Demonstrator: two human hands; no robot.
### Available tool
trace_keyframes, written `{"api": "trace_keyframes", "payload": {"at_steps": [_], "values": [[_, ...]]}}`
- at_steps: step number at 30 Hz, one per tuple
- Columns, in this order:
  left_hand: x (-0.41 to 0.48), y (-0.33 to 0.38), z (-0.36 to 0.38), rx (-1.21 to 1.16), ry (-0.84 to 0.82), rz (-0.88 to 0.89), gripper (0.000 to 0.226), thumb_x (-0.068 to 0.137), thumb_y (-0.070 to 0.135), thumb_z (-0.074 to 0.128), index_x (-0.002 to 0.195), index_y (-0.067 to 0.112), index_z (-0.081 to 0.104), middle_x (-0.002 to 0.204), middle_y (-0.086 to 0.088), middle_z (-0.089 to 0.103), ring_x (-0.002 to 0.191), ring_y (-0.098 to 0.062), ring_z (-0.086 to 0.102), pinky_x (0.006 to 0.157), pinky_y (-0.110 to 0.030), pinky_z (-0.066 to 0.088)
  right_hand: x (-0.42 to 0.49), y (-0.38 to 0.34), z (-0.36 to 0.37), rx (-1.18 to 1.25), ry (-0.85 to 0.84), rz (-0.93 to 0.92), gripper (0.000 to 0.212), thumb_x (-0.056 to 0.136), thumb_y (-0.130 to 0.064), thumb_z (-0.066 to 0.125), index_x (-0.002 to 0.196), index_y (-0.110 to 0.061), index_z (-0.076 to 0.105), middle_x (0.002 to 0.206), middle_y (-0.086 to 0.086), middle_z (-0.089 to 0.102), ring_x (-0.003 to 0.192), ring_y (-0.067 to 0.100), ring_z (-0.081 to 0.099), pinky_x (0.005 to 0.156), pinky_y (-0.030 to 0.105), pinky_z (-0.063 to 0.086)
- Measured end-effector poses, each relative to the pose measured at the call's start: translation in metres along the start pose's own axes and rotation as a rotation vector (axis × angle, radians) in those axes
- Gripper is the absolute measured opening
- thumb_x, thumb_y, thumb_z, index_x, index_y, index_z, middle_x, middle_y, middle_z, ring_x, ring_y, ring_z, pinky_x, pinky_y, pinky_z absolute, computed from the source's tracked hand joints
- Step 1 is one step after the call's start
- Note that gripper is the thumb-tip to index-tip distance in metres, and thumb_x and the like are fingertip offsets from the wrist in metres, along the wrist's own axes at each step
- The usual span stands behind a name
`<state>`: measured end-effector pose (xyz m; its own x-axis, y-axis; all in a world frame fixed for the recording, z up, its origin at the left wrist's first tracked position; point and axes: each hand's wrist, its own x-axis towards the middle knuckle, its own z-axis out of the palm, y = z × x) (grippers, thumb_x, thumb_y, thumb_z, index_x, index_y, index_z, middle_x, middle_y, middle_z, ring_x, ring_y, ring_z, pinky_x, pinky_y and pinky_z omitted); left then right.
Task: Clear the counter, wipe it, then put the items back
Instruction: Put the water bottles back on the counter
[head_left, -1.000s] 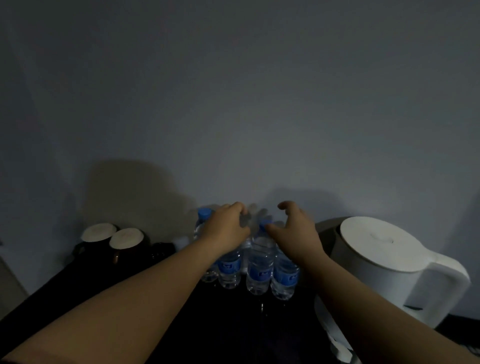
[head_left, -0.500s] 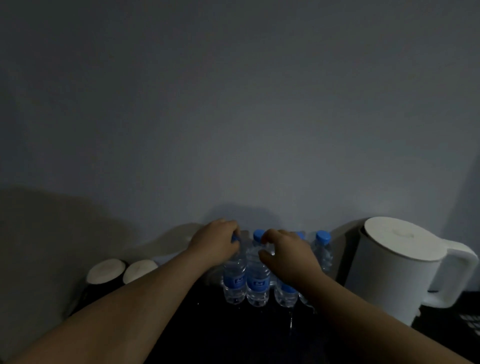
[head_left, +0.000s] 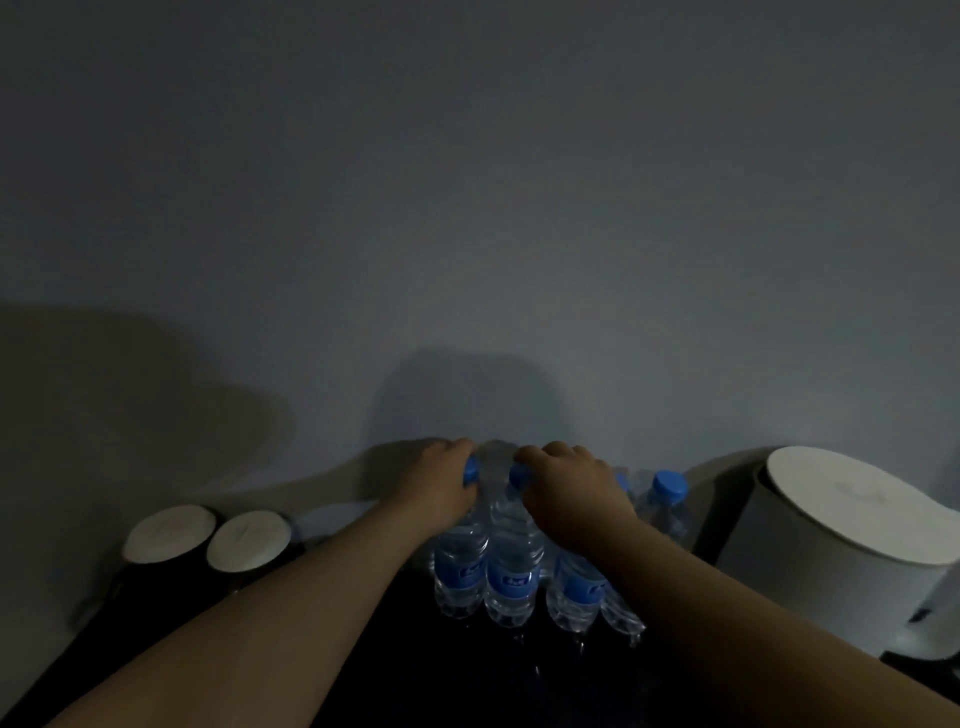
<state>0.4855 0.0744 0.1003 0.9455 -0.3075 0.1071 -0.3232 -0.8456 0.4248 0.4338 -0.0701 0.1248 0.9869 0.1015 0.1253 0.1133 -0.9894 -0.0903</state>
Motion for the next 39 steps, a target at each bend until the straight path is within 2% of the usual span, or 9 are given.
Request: {"api": "trace_keyframes", "payload": {"at_steps": [5, 8, 21, 30, 36, 39], "values": [[0.002, -0.007, 0.008, -0.079, 0.062, -0.005, 0.032, 0.088, 0.012, 0.059, 0.119, 0.011, 0.051, 0.121, -0.011, 0.056, 0.107, -0.025, 0.055, 0.087, -0.032, 0.044, 0.022, 0.000, 0.022, 0.003, -0.094, -0.057, 0.039, 0.099, -0.023, 0.039, 0.137, -0.018, 0.037, 0.124, 0.013, 0.051, 0.110, 0.032, 0.052, 0.091, 0.038, 0.043], [0.005, -0.012, 0.007, -0.178, 0.090, -0.033, 0.029, 0.089, 0.009, 0.059, 0.118, 0.009, 0.053, 0.119, -0.011, 0.057, 0.105, -0.023, 0.055, 0.083, -0.028, 0.043, 0.028, -0.002, 0.028, 0.055, -0.125, -0.033, 0.034, 0.098, -0.021, 0.043, 0.131, -0.014, 0.041, 0.118, 0.015, 0.051, 0.105, 0.034, 0.054, 0.088, 0.039, 0.046], [0.005, -0.052, -0.017, -0.207, 0.032, -0.058, 0.037, 0.087, 0.002, 0.062, 0.122, 0.011, 0.055, 0.125, -0.008, 0.055, 0.110, -0.019, 0.053, 0.084, -0.018, 0.038, 0.040, -0.036, 0.041, 0.256, -0.028, -0.087, 0.038, 0.097, -0.016, 0.045, 0.135, -0.013, 0.044, 0.124, 0.017, 0.051, 0.112, 0.033, 0.051, 0.091, 0.035, 0.043], [0.005, -0.061, -0.018, -0.236, 0.041, -0.058, 0.039, 0.084, 0.003, 0.065, 0.121, 0.014, 0.057, 0.124, -0.009, 0.056, 0.111, -0.021, 0.054, 0.088, -0.023, 0.042, 0.049, -0.044, 0.043, 0.322, 0.034, -0.067, 0.037, 0.096, -0.014, 0.048, 0.132, -0.011, 0.049, 0.123, 0.016, 0.054, 0.110, 0.030, 0.054, 0.091, 0.032, 0.042], [0.001, -0.061, -0.015, -0.241, 0.057, -0.045, 0.039, 0.086, 0.003, 0.063, 0.123, 0.014, 0.055, 0.125, -0.007, 0.056, 0.109, -0.019, 0.054, 0.084, -0.021, 0.040, 0.047, -0.042, 0.048, 0.355, 0.075, -0.072, 0.037, 0.095, -0.015, 0.051, 0.131, -0.011, 0.050, 0.123, 0.015, 0.054, 0.111, 0.030, 0.052, 0.087, 0.028, 0.040], [-0.003, -0.061, -0.012, -0.227, 0.076, -0.030, 0.040, 0.087, 0.004, 0.061, 0.124, 0.015, 0.054, 0.126, -0.006, 0.055, 0.109, -0.019, 0.054, 0.085, -0.022, 0.040, 0.044, -0.042, 0.049, 0.370, 0.077, -0.065, 0.037, 0.095, -0.017, 0.051, 0.132, -0.013, 0.049, 0.123, 0.013, 0.054, 0.110, 0.028, 0.053, 0.089, 0.031, 0.042]]}}
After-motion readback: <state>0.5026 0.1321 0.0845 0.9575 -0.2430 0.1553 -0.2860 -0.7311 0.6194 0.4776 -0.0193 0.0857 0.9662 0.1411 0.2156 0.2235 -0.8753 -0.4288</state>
